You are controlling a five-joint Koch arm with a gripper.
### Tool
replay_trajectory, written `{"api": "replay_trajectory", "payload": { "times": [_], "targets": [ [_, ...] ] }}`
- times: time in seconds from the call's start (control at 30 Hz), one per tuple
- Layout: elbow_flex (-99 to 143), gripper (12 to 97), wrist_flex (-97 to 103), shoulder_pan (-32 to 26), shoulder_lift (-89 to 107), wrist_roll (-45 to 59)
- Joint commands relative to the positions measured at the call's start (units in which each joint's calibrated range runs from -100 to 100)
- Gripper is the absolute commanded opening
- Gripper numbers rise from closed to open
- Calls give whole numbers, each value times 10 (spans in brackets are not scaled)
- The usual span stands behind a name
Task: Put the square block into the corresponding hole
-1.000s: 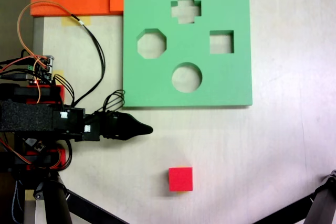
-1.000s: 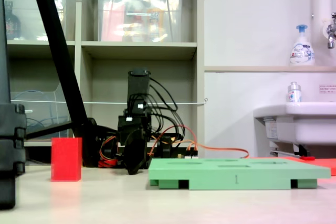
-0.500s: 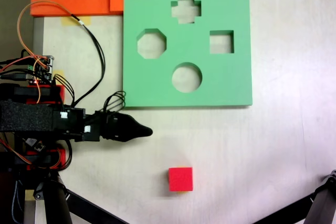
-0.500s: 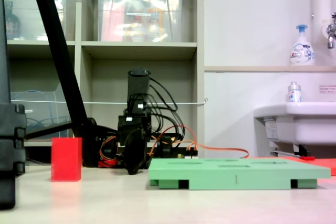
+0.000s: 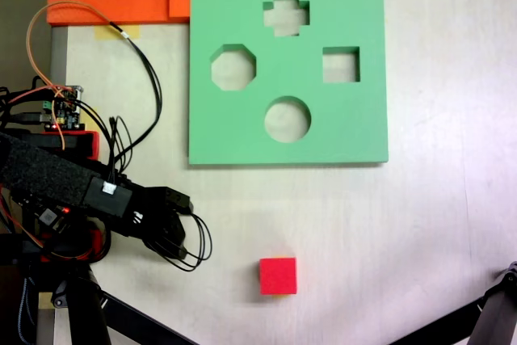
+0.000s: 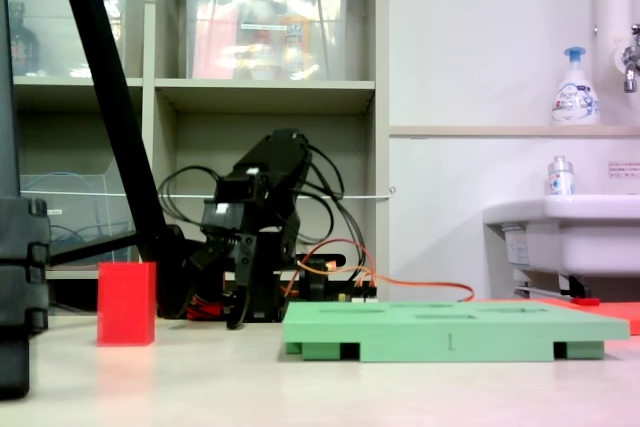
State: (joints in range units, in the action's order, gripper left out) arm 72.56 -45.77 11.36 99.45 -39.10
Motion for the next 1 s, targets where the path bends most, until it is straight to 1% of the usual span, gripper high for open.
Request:
{"api": "replay_trajectory", "payload": {
  "times": [0.0, 0.1, 0.13, 0.2, 0.27, 0.4, 0.5, 0.57, 0.8, 0.97],
  "targets": [
    [-91, 430, -102, 1, 5, -5],
    [-180, 432, -208, 0, 5, -5],
    [-210, 452, -247, 0, 5, -5],
    [-297, 547, -331, -9, 4, -8],
    [-378, 619, -399, -15, -76, -9],
    [-445, 705, -412, -17, -99, -9],
    [-506, 713, -435, -17, -155, -9],
    [-550, 781, -435, -17, -212, -8],
    [-723, 789, -435, -17, -495, -7],
    [-800, 788, -430, -21, -651, -6]
  ]
}}
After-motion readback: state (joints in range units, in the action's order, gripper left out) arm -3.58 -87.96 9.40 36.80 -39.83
